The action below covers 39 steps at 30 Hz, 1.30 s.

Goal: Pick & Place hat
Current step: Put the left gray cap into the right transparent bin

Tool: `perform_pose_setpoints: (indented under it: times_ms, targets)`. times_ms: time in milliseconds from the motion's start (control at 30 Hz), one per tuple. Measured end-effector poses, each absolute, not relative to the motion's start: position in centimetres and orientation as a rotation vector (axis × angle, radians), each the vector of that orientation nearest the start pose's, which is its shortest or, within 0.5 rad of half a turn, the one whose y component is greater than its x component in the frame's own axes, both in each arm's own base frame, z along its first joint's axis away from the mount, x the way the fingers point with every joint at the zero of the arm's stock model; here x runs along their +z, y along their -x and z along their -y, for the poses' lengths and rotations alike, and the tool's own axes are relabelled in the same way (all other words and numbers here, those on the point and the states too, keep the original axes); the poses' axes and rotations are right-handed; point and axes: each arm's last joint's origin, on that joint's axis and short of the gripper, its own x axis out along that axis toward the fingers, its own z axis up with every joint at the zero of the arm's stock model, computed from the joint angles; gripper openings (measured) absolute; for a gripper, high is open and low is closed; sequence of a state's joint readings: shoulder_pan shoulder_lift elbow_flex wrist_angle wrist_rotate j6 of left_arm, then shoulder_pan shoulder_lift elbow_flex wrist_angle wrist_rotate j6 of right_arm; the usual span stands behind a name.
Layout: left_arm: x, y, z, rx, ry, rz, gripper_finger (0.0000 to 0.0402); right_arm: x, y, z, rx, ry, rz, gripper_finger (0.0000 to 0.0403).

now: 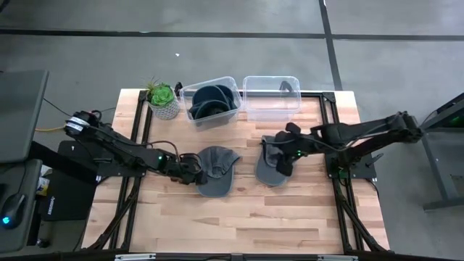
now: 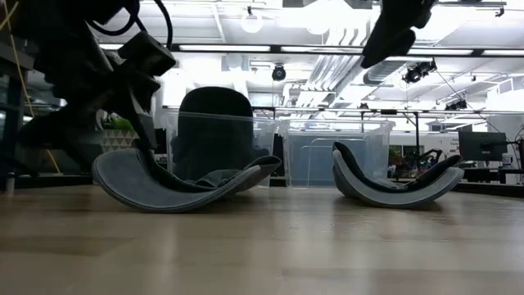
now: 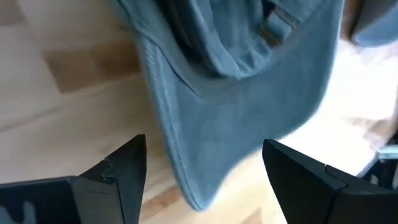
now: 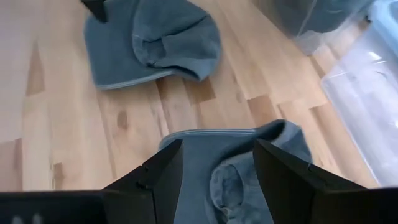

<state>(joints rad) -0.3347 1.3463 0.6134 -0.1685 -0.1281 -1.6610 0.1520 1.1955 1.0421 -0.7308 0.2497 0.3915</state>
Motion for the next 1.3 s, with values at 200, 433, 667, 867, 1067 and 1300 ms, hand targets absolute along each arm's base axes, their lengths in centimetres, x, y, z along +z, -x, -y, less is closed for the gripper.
perform_pose_setpoints:
  times_ms: [200,433,667,867,1067,1300]
  targets:
    - [16.5,-24.0,8.1,0.505,1.371,-0.798,0.0263,29.3,-22.6,-2.8,-0.263,-0.198,-0.818,0.0189]
    - [16.6,-24.4,8.2,0.504,1.365,-0.796,0.0246,29.4,-22.8,-2.9,-0.242,-0.199,-0.791,0.0189]
    - [16.6,-24.4,8.2,0.506,1.363,-0.796,0.0144,29.5,-22.9,-3.0,-0.221,-0.195,-0.783,0.0189]
    - [16.6,-24.4,8.2,0.494,1.342,-0.801,0.0021,29.5,-22.9,-3.0,-0.215,-0.196,-0.785,0.0189]
    - [16.7,-24.5,8.2,0.481,1.311,-0.796,0.0003,29.5,-22.9,-3.1,-0.191,-0.219,-0.786,0.0189]
    - [18.0,-25.0,8.2,0.422,1.266,-0.714,0.0000,29.7,-23.1,-3.3,-0.129,-0.244,-0.779,0.0189]
